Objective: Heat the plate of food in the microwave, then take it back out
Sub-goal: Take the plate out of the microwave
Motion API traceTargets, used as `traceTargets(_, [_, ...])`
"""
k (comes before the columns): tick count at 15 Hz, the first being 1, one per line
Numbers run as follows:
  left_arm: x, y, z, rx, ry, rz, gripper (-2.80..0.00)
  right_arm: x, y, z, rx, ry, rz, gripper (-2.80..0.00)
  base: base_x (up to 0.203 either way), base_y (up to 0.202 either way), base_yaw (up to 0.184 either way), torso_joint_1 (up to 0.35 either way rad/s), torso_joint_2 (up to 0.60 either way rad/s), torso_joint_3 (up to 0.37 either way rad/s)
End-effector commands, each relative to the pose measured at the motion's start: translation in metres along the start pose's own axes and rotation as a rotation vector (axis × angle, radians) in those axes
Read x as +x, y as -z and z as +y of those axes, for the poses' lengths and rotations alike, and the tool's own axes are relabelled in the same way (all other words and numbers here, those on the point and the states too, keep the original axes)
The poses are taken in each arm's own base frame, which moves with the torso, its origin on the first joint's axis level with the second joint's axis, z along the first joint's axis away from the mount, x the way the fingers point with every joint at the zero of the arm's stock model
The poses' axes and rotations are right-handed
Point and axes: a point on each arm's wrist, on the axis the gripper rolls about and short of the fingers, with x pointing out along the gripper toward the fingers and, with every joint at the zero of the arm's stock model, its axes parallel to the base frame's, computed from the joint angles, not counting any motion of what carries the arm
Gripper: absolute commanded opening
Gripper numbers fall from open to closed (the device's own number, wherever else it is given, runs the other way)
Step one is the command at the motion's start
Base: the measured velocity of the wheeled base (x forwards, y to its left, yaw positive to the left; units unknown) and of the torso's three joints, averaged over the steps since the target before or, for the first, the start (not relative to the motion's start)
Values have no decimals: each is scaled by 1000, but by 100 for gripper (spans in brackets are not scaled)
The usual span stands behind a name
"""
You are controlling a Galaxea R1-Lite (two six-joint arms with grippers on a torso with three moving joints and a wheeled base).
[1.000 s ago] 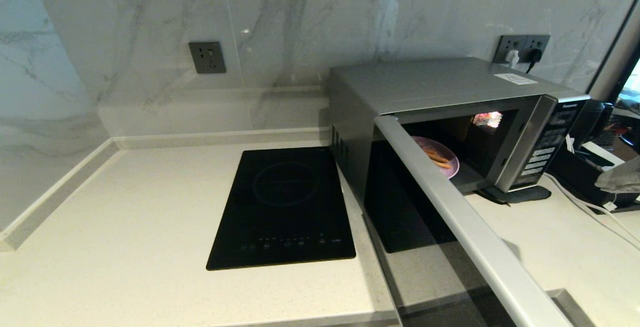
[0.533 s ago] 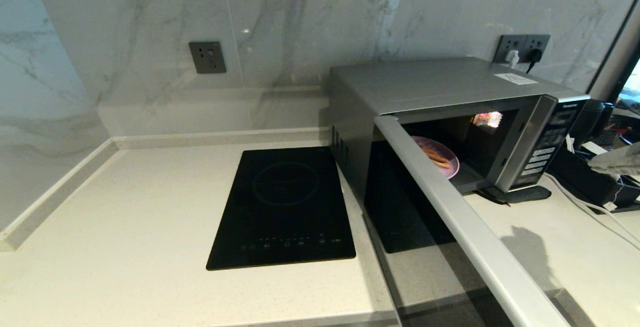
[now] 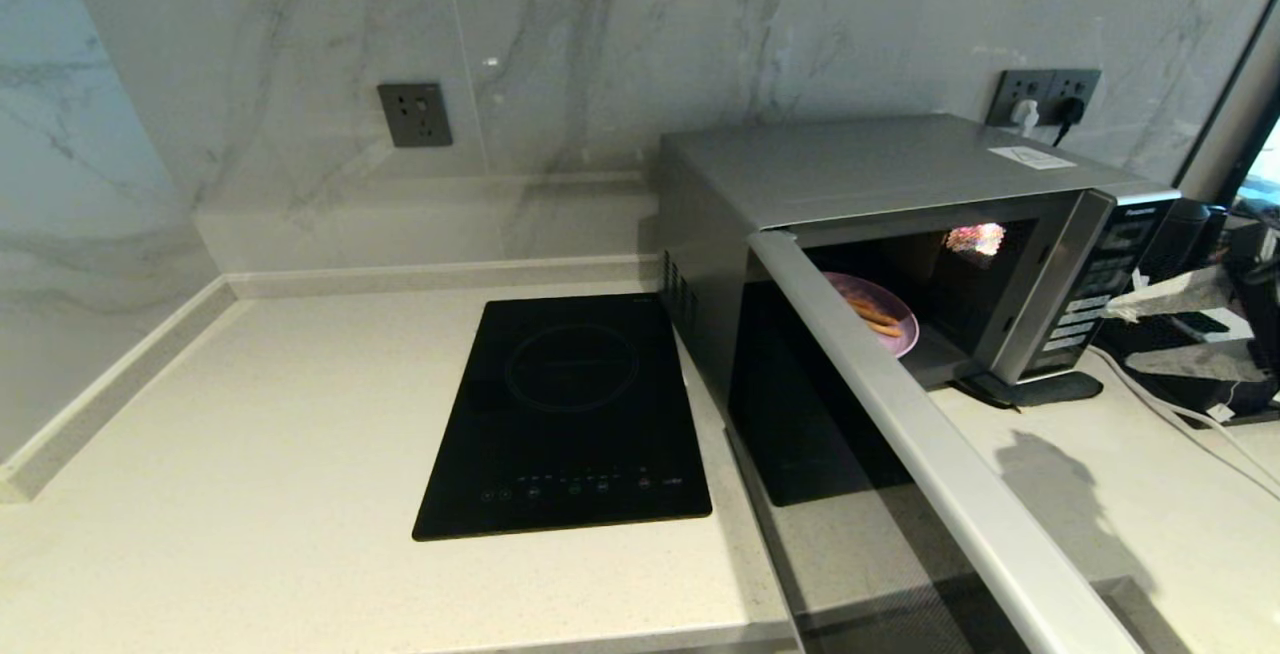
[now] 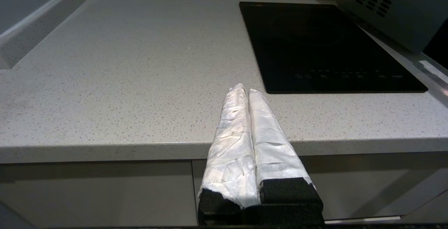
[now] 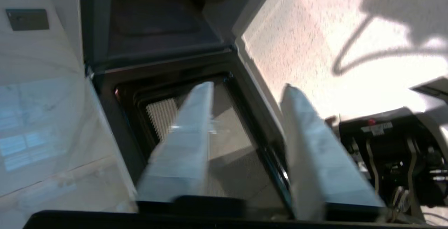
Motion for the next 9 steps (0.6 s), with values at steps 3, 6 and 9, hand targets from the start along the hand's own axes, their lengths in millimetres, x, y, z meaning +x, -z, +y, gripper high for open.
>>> traceTargets(3, [0, 0, 0, 0, -1, 0, -280, 45, -22, -16, 30, 58, 17, 0, 0, 0, 0, 0, 0, 0])
traceTargets(6, [0, 0, 0, -1, -1, 0, -280, 71, -29, -15, -1, 114, -37, 0, 0, 0, 0, 0, 0, 0])
traceTargets(9, [0, 0, 0, 0, -1, 0, -280, 102, -30, -17, -18, 180, -72, 0, 0, 0, 0, 0, 0, 0])
